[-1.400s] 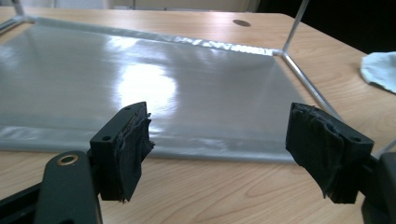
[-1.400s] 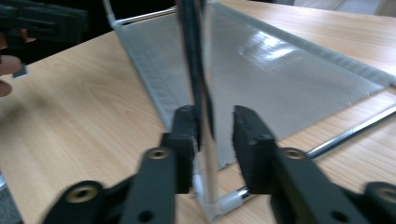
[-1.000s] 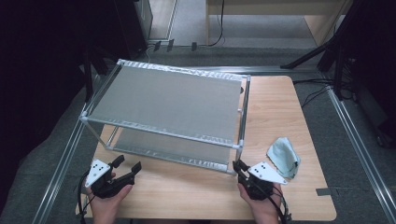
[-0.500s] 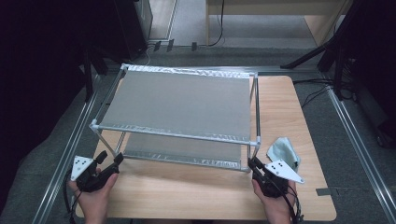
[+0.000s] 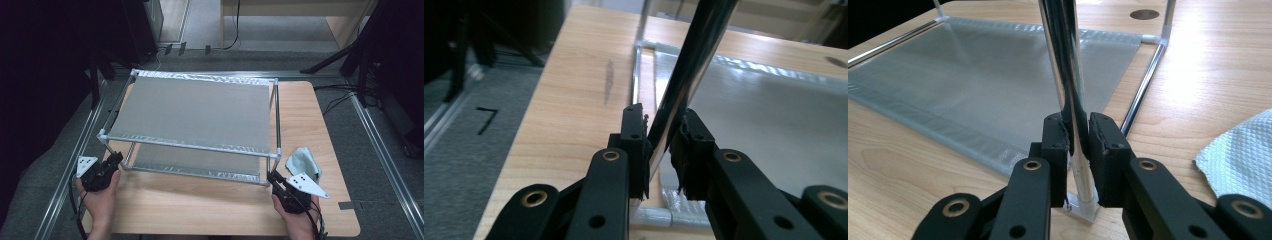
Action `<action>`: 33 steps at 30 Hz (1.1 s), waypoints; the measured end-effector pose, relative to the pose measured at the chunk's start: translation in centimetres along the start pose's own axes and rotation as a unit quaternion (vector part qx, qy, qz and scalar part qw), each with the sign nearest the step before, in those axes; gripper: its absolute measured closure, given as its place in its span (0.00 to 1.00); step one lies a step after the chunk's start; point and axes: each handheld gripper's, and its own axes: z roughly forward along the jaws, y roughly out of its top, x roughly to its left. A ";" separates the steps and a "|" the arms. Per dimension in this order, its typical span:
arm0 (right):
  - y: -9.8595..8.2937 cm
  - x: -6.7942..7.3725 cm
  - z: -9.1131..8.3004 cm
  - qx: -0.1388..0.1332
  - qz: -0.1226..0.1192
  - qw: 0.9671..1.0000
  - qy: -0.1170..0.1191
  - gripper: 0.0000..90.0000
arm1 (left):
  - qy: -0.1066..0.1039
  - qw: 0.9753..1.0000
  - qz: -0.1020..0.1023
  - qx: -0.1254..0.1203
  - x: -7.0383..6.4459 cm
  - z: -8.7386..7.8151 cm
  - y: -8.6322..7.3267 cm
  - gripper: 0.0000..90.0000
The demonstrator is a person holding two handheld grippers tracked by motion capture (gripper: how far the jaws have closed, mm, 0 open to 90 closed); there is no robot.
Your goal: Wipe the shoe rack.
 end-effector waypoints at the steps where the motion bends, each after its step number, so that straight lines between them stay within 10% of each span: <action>1: 0.1 0.0 0.1 0.000 0.000 1.000 0.000 0.87 | 0.002 1.000 0.006 0.001 0.0 -0.3 -0.1 0.86; 17: 4.6 -4.0 5.7 -0.008 0.026 1.000 -0.007 0.86 | -0.063 0.997 0.042 0.015 -1.8 -5.5 -3.1 0.87; 27: 4.6 -8.1 4.3 -0.018 0.038 0.998 -0.043 0.87 | -0.174 0.973 0.148 0.026 -4.8 -6.1 -4.0 0.89; 33: 4.7 -8.6 1.7 -0.035 0.051 0.998 -0.022 0.69 | -0.215 0.969 0.120 -0.004 -4.6 -6.1 -3.3 0.75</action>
